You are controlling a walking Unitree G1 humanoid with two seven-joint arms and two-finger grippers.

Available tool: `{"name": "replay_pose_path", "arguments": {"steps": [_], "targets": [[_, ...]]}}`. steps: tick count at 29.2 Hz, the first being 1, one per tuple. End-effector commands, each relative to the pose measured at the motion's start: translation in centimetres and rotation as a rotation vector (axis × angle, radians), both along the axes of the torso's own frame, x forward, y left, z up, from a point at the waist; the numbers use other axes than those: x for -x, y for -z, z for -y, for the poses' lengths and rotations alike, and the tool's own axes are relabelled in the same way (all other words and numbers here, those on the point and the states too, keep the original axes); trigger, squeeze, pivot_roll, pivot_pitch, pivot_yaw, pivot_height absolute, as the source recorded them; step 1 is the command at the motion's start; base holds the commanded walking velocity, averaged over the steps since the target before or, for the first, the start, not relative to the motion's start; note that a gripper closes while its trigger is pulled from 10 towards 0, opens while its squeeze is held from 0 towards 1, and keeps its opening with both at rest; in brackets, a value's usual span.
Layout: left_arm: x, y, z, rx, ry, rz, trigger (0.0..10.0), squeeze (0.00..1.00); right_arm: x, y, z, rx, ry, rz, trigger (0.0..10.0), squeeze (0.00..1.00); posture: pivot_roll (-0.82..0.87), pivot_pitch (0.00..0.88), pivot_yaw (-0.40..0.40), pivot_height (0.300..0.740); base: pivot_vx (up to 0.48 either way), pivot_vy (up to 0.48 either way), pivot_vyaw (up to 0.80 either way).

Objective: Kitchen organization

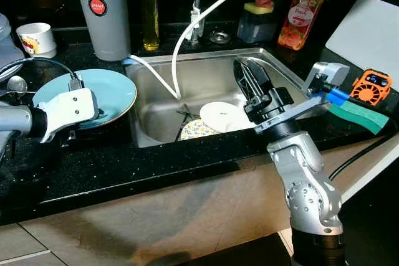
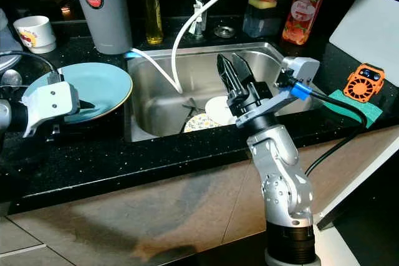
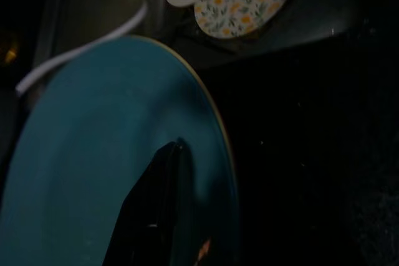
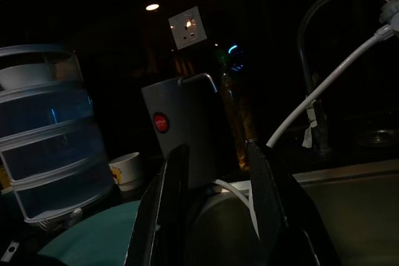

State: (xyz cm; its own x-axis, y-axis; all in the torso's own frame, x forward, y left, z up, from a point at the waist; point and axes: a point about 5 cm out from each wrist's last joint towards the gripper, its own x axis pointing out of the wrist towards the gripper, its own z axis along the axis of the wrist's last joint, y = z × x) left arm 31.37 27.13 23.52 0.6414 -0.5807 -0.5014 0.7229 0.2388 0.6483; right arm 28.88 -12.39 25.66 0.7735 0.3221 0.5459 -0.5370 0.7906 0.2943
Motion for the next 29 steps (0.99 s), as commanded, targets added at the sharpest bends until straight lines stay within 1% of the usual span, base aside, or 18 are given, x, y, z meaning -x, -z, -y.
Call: {"name": "replay_pose_path", "arguments": {"steps": [1, 2, 3, 4, 5, 6, 8, 9, 10, 11, 13, 15, 22, 25, 26, 27, 28, 29], "targets": [[0.0, 0.5, 0.2, -0.021, 0.011, -0.019, 10.0, 0.0, 0.1, 0.1, -0.1, 0.005, -0.01, -0.011, 10.0, 0.0, 0.1, 0.0, -0.026, 0.74, 0.0, 0.0, 0.0], [-0.2, 1.1, -0.4, -0.06, -0.026, -0.023, 10.0, 0.0, 0.1, 0.1, -0.1, 0.005, -0.009, -0.011, 10.0, 0.0, 0.1, 0.0, -0.026, 0.74, 0.0, 0.0, 0.0], [-0.2, 1.1, -0.4, -0.06, -0.026, -0.023, 10.0, 0.0, 0.1, 0.1, -0.1, 0.005, -0.009, -0.011, 10.0, 0.0, 0.1, 0.0, -0.026, 0.74, 0.0, 0.0, 0.0], [-0.2, 1.4, -0.8, -0.086, -0.055, -0.029, 9.1, 0.0, 0.0, 0.1, -0.1, 0.004, -0.008, -0.011, 10.0, 0.0, 0.1, 0.0, -0.026, 0.74, 0.0, 0.0, 0.0], [-0.2, 1.4, -0.8, -0.086, -0.055, -0.029, 9.1, 0.0, 0.0, 0.1, -0.1, 0.004, -0.008, -0.011, 10.0, 0.0, 0.1, 0.0, -0.026, 0.74, 0.0, 0.0, 0.0], [-0.1, 1.6, -1.1, -0.1, -0.072, -0.034, 4.7, 0.0, 0.0, 0.1, -0.1, 0.004, -0.008, -0.011, 10.0, 0.0, 0.11, 0.0, -0.027, 0.74, 0.0, 0.0, 0.0], [-0.1, 1.6, -1.1, -0.1, -0.072, -0.034, 4.7, 0.0, 0.0, 0.1, -0.1, 0.004, -0.008, -0.011, 10.0, 0.0, 0.11, 0.0, -0.027, 0.74, 0.0, 0.0, 0.0], [0.0, 1.6, -1.2, -0.104, -0.076, -0.036, 0.0, 0.0, 0.0, 0.0, -0.1, 0.004, -0.009, -0.01, 10.0, 0.0, 0.11, 0.0, -0.027, 0.74, 0.0, 0.0, 0.0], [0.1, 1.2, -0.9, -0.063, -0.061, -0.035, 0.0, 0.0, 0.0, 0.0, -0.1, 0.005, -0.01, -0.01, 10.0, 0.0, 0.11, 0.0, -0.028, 0.74, 0.0, 0.0, 0.0], [0.1, 1.2, -0.9, -0.063, -0.061, -0.035, 0.0, 0.0, 0.0, 0.0, -0.1, 0.005, -0.01, -0.01, 10.0, 0.0, 0.11, 0.0, -0.028, 0.74, 0.0, 0.0, 0.0], [0.3, 0.6, -0.4, 0.004, -0.029, -0.034, 0.0, 0.0, -0.1, 0.1, -0.1, 0.005, -0.012, -0.01, 10.0, 0.0, 0.11, 0.0, -0.03, 0.74, 0.0, 0.0, 0.0], [0.4, 0.3, -0.3, 0.026, -0.016, -0.03, 0.0, 0.0, 0.0, 0.1, -0.2, 0.005, -0.013, -0.01, 10.0, 0.0, 0.11, 0.0, -0.03, 0.74, 0.0, 0.0, 0.0], [0.4, -0.6, 0.0, 0.074, 0.01, -0.015, 0.0, 0.0, -0.1, 0.1, -0.2, 0.007, -0.016, -0.009, 10.0, 0.0, 0.11, 0.0, -0.031, 0.74, 0.0, 0.0, 0.0], [0.2, -2.0, -0.3, 0.082, -0.019, 0.069, 0.0, 0.0, -0.1, 0.1, -0.3, 0.008, -0.02, -0.007, 10.0, 0.0, 0.11, 0.0, -0.03, 0.74, 0.0, 0.0, 0.0], [0.2, -2.0, -0.3, 0.082, -0.019, 0.069, 0.0, 0.0, -0.1, 0.1, -0.3, 0.008, -0.02, -0.007, 10.0, 0.0, 0.11, 0.0, -0.03, 0.74, 0.0, 0.0, 0.0], [-0.1, -2.3, -0.5, 0.061, -0.043, 0.113, 3.6, 0.0, -0.1, 0.1, -0.4, 0.008, -0.021, -0.007, 10.0, 0.0, 0.11, 0.0, -0.03, 0.74, 0.0, 0.0, 0.0], [-0.1, -2.3, -0.5, 0.061, -0.043, 0.113, 3.6, 0.0, -0.1, 0.1, -0.4, 0.008, -0.021, -0.007, 10.0, 0.0, 0.11, 0.0, -0.03, 0.74, 0.0, 0.0, 0.0], [-0.3, -2.6, -0.5, 0.037, -0.059, 0.162, 10.0, 0.0, -0.1, 0.1, -0.4, 0.008, -0.022, -0.007, 10.0, 0.0, 0.11, 0.0, -0.033, 0.74, 0.0, 0.0, 0.0]]}}
